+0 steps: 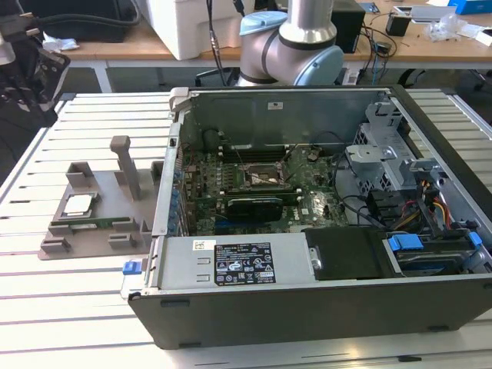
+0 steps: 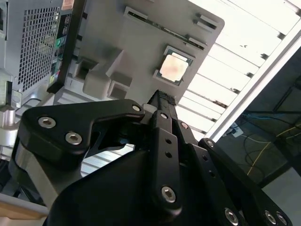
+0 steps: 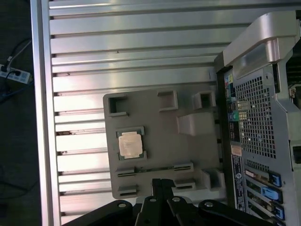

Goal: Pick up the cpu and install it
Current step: 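Reach for the cpu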

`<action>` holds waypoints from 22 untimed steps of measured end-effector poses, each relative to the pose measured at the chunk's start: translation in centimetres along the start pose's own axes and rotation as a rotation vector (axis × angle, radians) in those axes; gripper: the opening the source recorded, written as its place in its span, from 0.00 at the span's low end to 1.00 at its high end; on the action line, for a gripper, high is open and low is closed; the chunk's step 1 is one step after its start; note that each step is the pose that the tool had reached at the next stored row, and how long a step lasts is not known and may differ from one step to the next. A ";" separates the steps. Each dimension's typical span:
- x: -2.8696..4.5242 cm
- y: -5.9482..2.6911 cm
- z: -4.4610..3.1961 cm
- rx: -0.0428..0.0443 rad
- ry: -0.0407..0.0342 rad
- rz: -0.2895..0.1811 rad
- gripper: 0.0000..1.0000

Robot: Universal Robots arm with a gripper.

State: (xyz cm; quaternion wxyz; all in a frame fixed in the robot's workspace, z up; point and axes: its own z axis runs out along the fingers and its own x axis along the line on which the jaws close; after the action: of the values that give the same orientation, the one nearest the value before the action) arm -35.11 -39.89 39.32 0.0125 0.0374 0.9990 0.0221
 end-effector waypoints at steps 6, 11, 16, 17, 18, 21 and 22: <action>2.09 -0.16 -0.06 0.0000 -0.0001 0.000 0.11; 4.30 -0.32 -0.12 0.0000 -0.0003 0.000 0.11; 4.50 -0.33 -0.12 -0.0001 -0.0003 0.000 0.11; 4.50 -0.34 -0.12 0.0000 -0.0003 0.000 0.11; 4.51 -0.34 -0.12 0.0000 -0.0003 0.000 0.11; 4.53 -0.34 -0.12 0.0000 -0.0003 0.000 0.11; 4.54 -0.34 -0.12 0.0000 -0.0003 0.000 0.11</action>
State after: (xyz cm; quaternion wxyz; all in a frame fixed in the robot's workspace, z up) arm -39.66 -39.89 39.32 0.0127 0.0374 0.9990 0.0221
